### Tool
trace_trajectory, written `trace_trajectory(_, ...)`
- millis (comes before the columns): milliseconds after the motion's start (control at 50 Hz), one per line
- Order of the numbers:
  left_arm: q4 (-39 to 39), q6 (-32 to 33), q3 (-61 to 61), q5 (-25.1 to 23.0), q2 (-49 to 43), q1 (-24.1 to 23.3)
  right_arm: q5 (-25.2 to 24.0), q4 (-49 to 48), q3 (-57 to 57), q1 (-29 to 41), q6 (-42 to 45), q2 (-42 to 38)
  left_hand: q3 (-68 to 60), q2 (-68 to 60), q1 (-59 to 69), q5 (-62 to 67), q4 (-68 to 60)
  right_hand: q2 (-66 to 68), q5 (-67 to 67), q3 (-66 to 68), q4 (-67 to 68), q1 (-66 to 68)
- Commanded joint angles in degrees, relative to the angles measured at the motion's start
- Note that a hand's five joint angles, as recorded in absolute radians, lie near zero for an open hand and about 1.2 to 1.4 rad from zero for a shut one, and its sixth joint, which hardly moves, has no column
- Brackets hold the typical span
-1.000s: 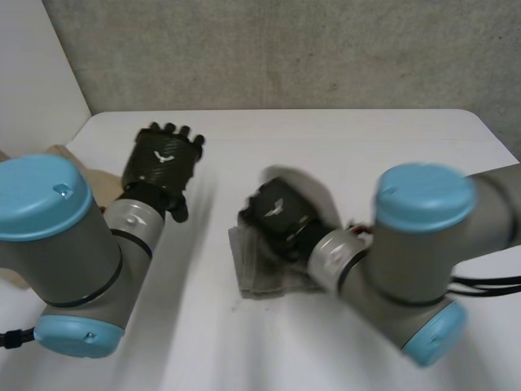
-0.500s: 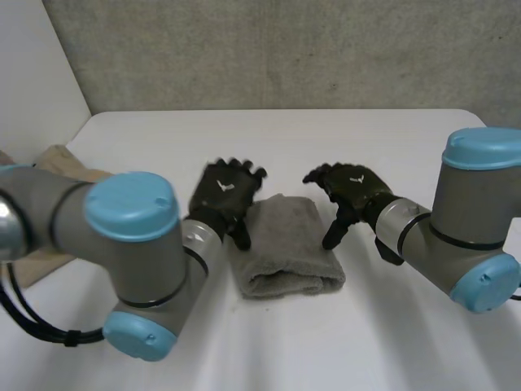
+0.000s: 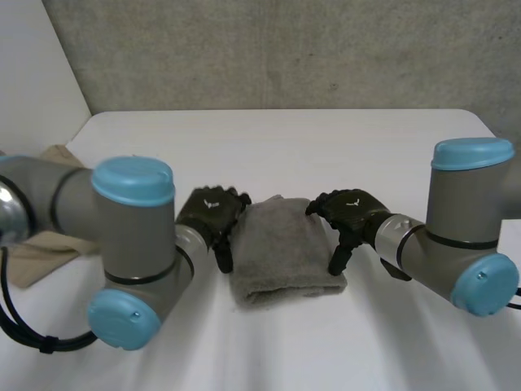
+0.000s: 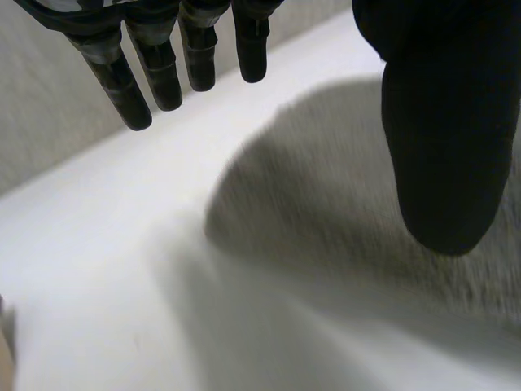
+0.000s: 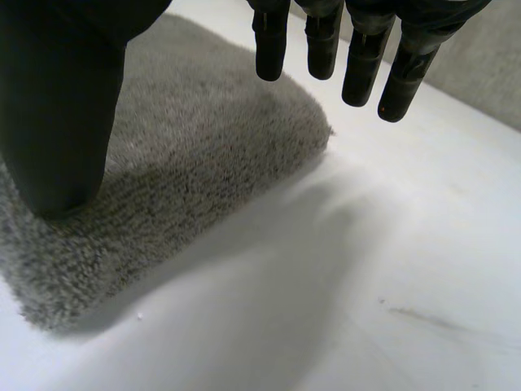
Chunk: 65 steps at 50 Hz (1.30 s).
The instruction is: Fold the laundry.
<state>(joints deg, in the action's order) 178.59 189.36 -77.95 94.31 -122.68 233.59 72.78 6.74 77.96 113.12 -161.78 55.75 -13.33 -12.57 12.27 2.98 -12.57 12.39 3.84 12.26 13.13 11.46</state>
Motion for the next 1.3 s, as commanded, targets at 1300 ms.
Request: trace_trajectory(1300, -3.07, -3.12, 1.66, -22.85, 15.98, 1.07, -0.89, -18.07, 15.74, 0.88, -29.56, -0.55, 2.27, 1.51, -1.22, -1.92, 1.51, 49.44, 47.99, 49.57, 48.69, 50.36)
